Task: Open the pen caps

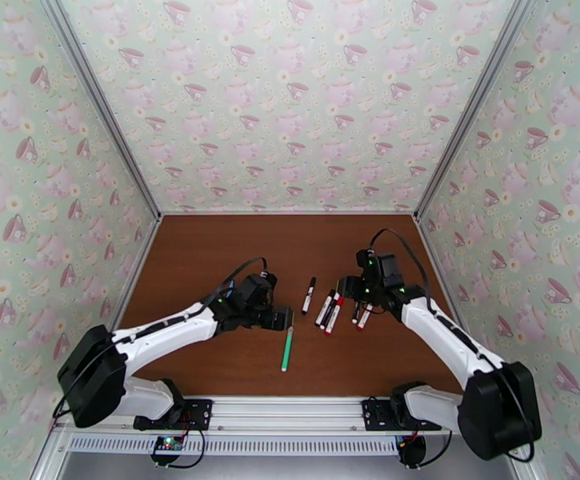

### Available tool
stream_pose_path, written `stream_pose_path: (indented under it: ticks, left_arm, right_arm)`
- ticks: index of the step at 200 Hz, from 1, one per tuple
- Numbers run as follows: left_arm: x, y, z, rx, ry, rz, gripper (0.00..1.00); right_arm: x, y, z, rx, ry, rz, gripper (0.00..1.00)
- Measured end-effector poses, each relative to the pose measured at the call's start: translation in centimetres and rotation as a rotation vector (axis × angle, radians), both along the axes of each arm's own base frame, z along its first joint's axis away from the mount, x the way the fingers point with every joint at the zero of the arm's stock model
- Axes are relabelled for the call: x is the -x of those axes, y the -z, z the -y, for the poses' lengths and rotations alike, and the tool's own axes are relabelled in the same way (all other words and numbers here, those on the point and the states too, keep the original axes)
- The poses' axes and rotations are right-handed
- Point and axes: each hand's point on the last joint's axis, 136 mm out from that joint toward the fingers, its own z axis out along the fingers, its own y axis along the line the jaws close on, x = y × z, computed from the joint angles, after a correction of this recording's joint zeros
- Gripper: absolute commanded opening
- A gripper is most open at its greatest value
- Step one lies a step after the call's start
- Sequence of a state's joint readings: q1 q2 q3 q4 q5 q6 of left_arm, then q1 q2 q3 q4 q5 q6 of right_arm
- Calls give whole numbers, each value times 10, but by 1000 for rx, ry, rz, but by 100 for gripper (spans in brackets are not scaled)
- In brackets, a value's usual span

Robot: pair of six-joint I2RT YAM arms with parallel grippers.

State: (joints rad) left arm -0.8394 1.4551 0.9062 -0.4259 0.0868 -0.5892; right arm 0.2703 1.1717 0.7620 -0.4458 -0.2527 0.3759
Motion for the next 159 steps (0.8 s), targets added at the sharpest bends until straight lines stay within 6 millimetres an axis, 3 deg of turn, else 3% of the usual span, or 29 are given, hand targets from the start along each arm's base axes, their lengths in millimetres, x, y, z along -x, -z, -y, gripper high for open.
stream_pose_path:
  ticks: [57,106,159]
  left_arm:
    - [15,31,18,-104,2,-99,64]
    - [28,45,39,-187,29,-149,53]
    - [38,62,36,-306,-10,-178,46]
  right_arm:
    - [27,-7,-19,-112,-51,-7,57]
    - [42,3,-23,-135,-78,-47,57]
    - [49,-1,-30,-169,-114,-52,57]
